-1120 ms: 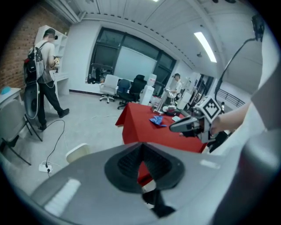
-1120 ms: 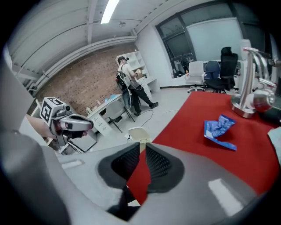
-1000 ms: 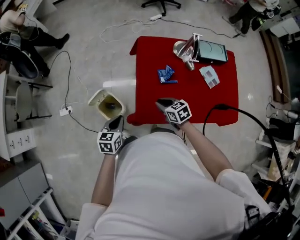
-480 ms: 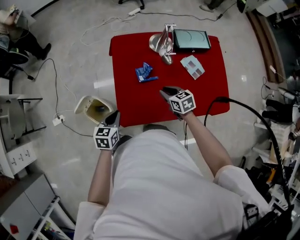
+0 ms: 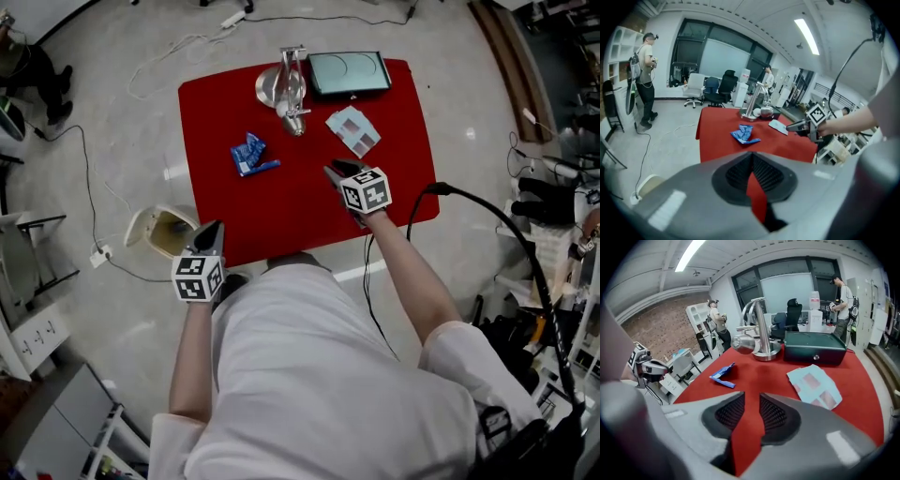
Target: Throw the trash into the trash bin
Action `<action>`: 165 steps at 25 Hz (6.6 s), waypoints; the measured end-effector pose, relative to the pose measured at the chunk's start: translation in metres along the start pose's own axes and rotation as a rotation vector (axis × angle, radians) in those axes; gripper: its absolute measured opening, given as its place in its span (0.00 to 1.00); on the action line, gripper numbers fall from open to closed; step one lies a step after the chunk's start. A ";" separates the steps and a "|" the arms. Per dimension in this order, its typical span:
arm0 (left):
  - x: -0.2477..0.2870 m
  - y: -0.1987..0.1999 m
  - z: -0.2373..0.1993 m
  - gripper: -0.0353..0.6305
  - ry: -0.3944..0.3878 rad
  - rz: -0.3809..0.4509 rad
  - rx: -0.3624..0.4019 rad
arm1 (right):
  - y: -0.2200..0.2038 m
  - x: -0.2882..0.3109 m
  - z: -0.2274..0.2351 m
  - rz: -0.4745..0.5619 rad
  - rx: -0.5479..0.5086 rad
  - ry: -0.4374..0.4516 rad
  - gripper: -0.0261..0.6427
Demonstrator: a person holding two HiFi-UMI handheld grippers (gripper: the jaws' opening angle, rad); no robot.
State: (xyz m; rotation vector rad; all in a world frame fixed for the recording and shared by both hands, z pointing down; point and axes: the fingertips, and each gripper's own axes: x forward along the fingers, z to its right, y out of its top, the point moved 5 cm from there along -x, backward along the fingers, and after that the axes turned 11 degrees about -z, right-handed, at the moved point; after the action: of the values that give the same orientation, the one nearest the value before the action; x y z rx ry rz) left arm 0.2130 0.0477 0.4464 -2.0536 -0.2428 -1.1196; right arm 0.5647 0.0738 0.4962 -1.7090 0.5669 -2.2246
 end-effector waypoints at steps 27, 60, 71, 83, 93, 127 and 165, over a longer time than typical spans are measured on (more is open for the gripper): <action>0.049 0.012 0.017 0.06 -0.004 -0.113 0.000 | -0.001 0.047 0.185 -0.221 0.098 -0.240 0.63; -0.118 -0.106 -0.069 0.06 0.171 0.108 -0.201 | 0.029 0.020 -0.103 -0.083 -0.074 -0.037 0.06; -0.189 -0.156 -0.116 0.06 0.280 0.188 -0.292 | 0.071 0.066 -0.240 -0.093 -0.279 0.079 0.06; -0.228 -0.204 -0.151 0.06 0.333 0.229 -0.385 | 0.086 0.110 -0.358 -0.157 -0.465 0.176 0.06; -0.248 -0.246 -0.182 0.06 0.373 0.238 -0.461 | 0.072 0.156 -0.448 -0.224 -0.574 0.278 0.06; -0.115 -0.344 -0.331 0.06 0.298 0.103 -0.563 | -0.029 0.402 -0.528 -0.462 -0.576 0.353 0.06; -0.031 -0.388 -0.333 0.06 0.242 0.088 -0.621 | -0.075 0.484 -0.518 -0.382 -0.301 0.291 0.25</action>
State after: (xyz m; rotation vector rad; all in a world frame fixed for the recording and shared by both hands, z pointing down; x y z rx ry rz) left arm -0.2085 0.0850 0.7363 -2.3874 0.3581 -1.5039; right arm -0.0602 -0.0048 0.8290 -1.7636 0.7227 -2.8117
